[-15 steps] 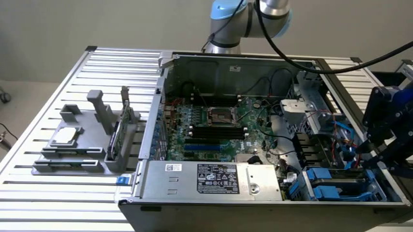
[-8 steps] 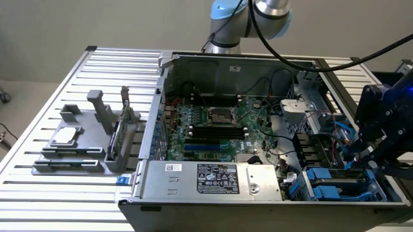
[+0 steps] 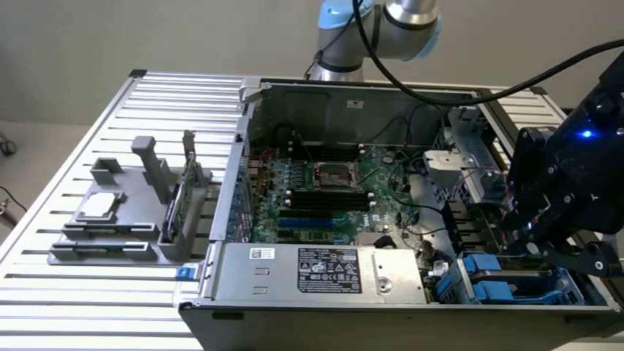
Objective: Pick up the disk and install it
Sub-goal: 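Insert the first disk wire, then insert the second disk wire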
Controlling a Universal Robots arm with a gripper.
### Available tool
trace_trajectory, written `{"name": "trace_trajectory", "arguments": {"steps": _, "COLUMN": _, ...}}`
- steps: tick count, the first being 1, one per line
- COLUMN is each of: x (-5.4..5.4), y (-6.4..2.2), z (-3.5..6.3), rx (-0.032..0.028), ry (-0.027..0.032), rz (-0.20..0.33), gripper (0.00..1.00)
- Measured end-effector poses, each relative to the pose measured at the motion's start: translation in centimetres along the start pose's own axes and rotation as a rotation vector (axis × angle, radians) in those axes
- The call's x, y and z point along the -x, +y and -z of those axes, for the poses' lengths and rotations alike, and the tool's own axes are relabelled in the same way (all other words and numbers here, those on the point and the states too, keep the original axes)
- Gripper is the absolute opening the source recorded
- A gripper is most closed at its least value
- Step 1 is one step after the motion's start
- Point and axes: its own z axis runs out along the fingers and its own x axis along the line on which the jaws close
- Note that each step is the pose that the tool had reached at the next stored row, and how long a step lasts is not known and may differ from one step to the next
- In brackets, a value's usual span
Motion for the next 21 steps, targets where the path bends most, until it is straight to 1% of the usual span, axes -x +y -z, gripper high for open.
{"name": "trace_trajectory", "arguments": {"steps": 16, "x": -0.01, "y": -0.01, "z": 0.0, "rx": -0.0002, "ry": 0.0002, "rz": 0.002, "gripper": 0.32}}
{"name": "trace_trajectory", "arguments": {"steps": 18, "x": -0.23, "y": -0.02, "z": -0.02, "rx": 0.0004, "ry": 0.0, "rz": 0.002, "gripper": 0.32}}
{"name": "trace_trajectory", "arguments": {"steps": 21, "x": -0.91, "y": 0.0, "z": -0.12, "rx": 0.0006, "ry": -0.0004, "rz": 0.002, "gripper": 0.32}}
